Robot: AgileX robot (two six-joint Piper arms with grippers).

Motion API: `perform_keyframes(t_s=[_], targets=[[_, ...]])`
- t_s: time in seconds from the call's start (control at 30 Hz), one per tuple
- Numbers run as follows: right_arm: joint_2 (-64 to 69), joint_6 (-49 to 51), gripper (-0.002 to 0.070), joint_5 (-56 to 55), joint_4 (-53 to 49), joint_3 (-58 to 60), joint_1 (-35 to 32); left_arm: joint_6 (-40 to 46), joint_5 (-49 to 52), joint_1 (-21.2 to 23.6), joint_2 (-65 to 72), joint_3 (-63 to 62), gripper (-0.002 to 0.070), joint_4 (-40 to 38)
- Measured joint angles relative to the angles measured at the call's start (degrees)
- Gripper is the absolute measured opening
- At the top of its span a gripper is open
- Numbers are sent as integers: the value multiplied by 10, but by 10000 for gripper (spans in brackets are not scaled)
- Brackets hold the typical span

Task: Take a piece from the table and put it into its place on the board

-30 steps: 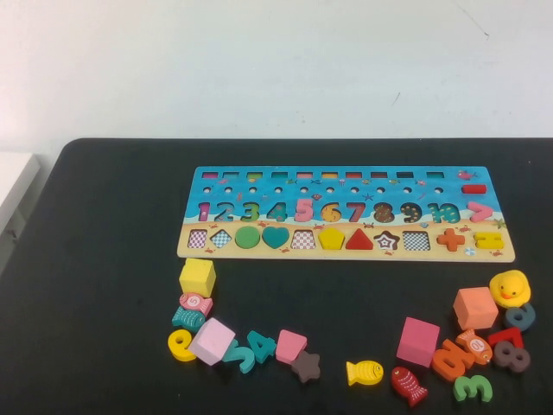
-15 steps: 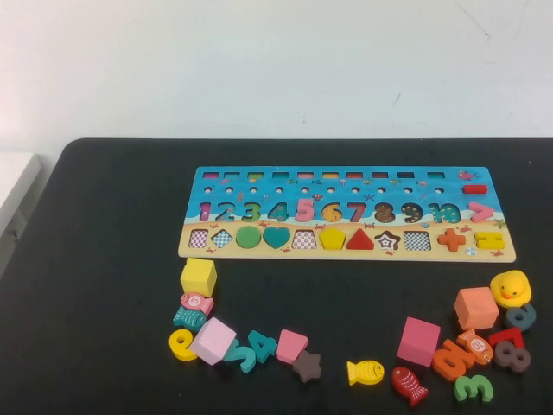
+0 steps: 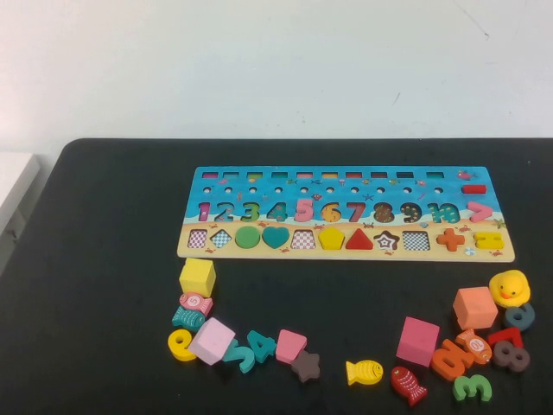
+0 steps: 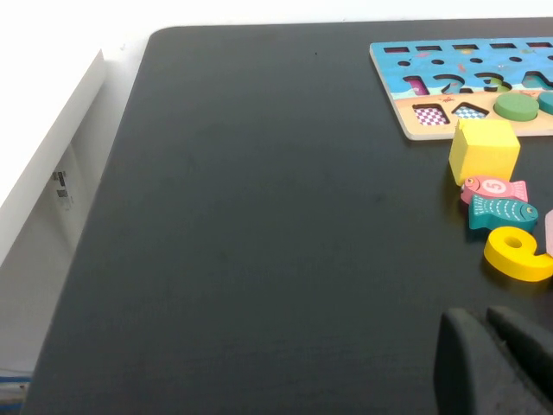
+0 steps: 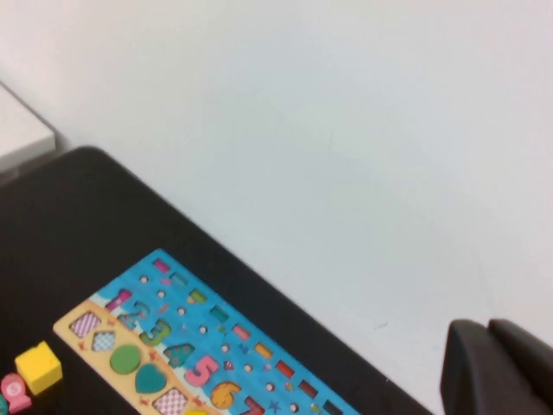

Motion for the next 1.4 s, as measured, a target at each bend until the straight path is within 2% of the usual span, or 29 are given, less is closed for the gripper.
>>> perform_keyframes(t_s=[0.23, 0.37, 0.7, 0.83, 0.97, 1.07, 1.17, 1.2, 1.4], targets=[[-75, 0, 19, 0, 0, 6, 0, 0, 0, 0, 0, 0, -2, 0], [-185, 0, 19, 0, 1, 82, -6, 0, 0, 0, 0, 0, -2, 0], [-424, 0, 18, 0, 1, 433, -39, -1, 0, 0, 0, 0, -2, 0], [-533, -20, 18, 0, -5, 573, -74, -1, 0, 0, 0, 0, -2, 0], [-612, -43, 19, -10, -51, 666, -120, -1, 0, 0, 0, 0, -2, 0], [-651, -47, 18, -64, -83, 727, -141, -1, 0, 0, 0, 0, -2, 0], [-688, -39, 19, -167, -90, 790, -154, -1, 0, 0, 0, 0, -2, 0], [-714, -17, 18, -267, -85, 836, -167, -1, 0, 0, 0, 0, -2, 0], [-768, 50, 19, -547, -57, 969, -219, -1, 0, 0, 0, 0, -2, 0]])
